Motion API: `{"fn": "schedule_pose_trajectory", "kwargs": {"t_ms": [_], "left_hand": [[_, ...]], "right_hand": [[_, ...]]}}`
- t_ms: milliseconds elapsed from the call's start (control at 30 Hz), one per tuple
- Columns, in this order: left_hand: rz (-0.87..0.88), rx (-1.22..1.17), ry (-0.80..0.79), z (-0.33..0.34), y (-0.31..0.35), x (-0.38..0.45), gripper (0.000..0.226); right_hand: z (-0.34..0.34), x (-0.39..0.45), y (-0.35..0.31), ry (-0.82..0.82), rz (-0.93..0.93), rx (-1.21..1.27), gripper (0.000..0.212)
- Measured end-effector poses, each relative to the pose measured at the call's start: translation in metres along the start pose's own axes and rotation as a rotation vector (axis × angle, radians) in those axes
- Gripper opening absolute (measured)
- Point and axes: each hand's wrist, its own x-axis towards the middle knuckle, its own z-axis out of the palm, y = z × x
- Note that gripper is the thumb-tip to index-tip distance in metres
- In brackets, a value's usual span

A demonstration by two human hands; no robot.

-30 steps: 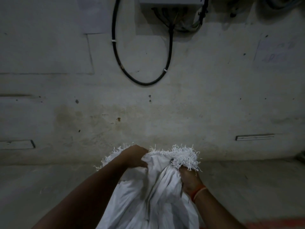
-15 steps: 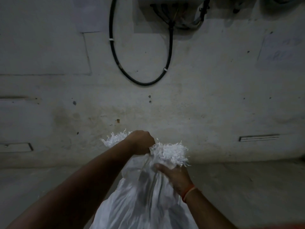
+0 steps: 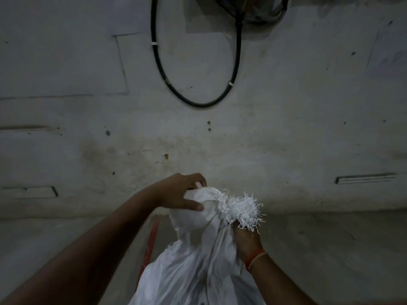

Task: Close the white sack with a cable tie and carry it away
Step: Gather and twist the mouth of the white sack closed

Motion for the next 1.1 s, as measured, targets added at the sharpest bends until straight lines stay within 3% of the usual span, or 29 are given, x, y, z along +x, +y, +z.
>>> {"fn": "schedule_pose_trajectory", "kwargs": {"t_ms": [167, 267, 367, 533, 633, 700, 767, 800, 833, 933, 967, 1000, 1033, 1100], "left_hand": [[-0.193, 0.326, -0.352, -0.016, -0.018, -0.019, 0.066], [-0.336, 0.575, -0.362, -0.015, -0.030, -0.025, 0.059], [-0.374, 0.639, -0.111, -0.018, -0.031, -0.021, 0.038], [-0.247, 0.619, 0.512, -0.011, -0.029, -0.007, 0.020], [-0.351, 0.353, 0.745, 0.001, -0.024, 0.004, 0.019], [-0.472, -0.122, 0.690, 0.006, -0.017, 0.016, 0.020], [-0.497, -0.744, 0.614, 0.011, -0.008, 0.027, 0.023], [-0.479, -0.918, 0.593, 0.014, -0.005, 0.032, 0.023], [-0.430, -0.985, 0.580, 0.017, 0.003, 0.035, 0.023], [-0.212, -1.055, 0.570, 0.026, 0.026, 0.040, 0.020], [-0.149, -1.051, 0.587, 0.032, 0.026, 0.044, 0.022], [-0.156, -1.147, 0.567, 0.037, 0.026, 0.049, 0.027], [-0.271, -1.258, 0.550, 0.039, 0.031, 0.052, 0.031], [-0.350, -1.236, 0.512, 0.045, 0.034, 0.054, 0.033]], "right_hand": [[-0.005, -0.002, 0.004, 0.022, 0.064, 0.116, 0.026], [-0.005, -0.006, 0.006, -0.015, 0.053, 0.094, 0.027], [0.000, -0.011, 0.005, -0.087, 0.023, 0.060, 0.030], [0.010, -0.010, -0.001, -0.021, 0.123, 0.177, 0.025], [0.015, -0.006, -0.002, 0.006, 0.159, 0.251, 0.024], [0.017, -0.005, 0.000, -0.008, 0.160, 0.279, 0.031], [0.019, -0.004, -0.001, -0.027, 0.175, 0.310, 0.026], [0.019, -0.003, 0.000, -0.042, 0.184, 0.327, 0.024], [0.020, -0.003, -0.003, -0.075, 0.189, 0.355, 0.023], [0.021, -0.001, -0.013, -0.165, 0.173, 0.375, 0.060], [0.023, 0.002, -0.016, -0.183, 0.139, 0.340, 0.064], [0.025, 0.003, -0.021, -0.197, 0.103, 0.307, 0.064], [0.028, 0.005, -0.024, -0.197, 0.082, 0.285, 0.062], [0.033, 0.009, -0.028, -0.159, 0.053, 0.293, 0.058]]}}
